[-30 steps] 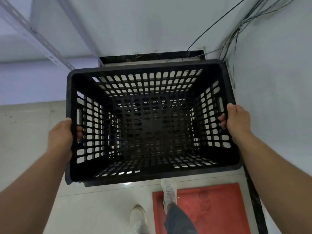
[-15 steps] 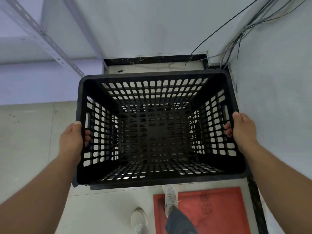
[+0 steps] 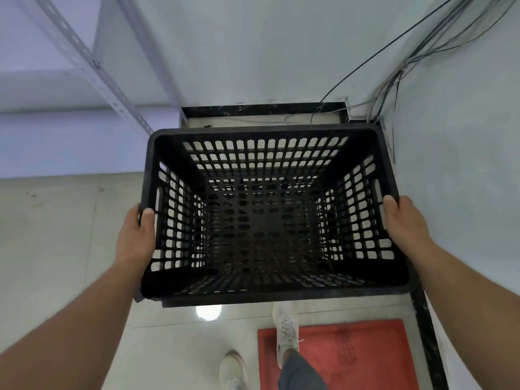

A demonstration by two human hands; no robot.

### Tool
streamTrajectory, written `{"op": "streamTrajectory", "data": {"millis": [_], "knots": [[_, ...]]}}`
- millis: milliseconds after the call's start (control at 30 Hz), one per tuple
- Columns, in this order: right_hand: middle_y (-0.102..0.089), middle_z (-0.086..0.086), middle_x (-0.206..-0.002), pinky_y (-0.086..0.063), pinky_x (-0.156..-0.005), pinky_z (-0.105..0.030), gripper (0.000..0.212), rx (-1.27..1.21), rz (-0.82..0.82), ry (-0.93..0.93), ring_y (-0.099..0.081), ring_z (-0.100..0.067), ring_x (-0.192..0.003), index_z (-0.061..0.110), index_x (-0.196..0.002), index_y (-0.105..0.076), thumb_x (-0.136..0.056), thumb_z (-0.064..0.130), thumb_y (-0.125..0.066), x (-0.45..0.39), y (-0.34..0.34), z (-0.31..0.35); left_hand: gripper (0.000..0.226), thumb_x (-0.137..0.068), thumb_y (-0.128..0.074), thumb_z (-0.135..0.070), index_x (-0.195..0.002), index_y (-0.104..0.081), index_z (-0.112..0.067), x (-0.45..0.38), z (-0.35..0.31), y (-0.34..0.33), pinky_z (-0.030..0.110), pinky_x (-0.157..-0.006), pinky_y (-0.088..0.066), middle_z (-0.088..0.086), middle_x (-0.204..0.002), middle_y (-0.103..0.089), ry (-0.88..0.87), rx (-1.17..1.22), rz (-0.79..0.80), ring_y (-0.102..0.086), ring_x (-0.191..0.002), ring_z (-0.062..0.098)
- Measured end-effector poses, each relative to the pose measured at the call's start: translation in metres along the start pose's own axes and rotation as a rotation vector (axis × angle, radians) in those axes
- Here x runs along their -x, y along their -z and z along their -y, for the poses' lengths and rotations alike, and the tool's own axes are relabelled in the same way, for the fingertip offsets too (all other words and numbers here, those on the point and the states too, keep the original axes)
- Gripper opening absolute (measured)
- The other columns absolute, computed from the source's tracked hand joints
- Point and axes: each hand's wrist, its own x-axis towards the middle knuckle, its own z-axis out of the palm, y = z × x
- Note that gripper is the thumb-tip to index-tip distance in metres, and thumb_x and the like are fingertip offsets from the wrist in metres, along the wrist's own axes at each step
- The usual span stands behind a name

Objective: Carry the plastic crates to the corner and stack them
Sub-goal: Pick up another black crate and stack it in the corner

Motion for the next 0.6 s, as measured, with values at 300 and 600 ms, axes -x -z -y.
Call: {"op": "streamTrajectory", "data": {"millis": [300,600], "knots": [[-0.058,-0.027,-0.104,-0.033,-0.073,-0.037,0.038,0.08,-0.162,-0.021,-0.056,-0.041,-0.096,-0.002,-0.112,-0.048,-0.103,0.027,-0.026,0.028,-0.017,-0.028,0.038,-0.099,-0.025,-0.033,-0.125,-0.043,-0.011,0.022,0.027,-0.012,0.047,-0.082,-0.041,0.019,-0.112,-0.058,0.014,-0.203,-0.134,-0.055,-0.099,0.04],[-0.048,-0.03,-0.13,-0.037,-0.092,-0.045,0.046,0.236,-0.059,-0.03,-0.046,-0.042,-0.118,-0.002,-0.137,-0.036,-0.102,0.027,-0.029,0.039,-0.002,-0.016,0.038,-0.097,-0.029,-0.032,-0.126,-0.044,-0.013,0.031,0.013,0.011,0.049,-0.088,-0.045,0.017,-0.109,-0.056,0.058,-0.156,0.056,-0.054,-0.098,0.037]]}}
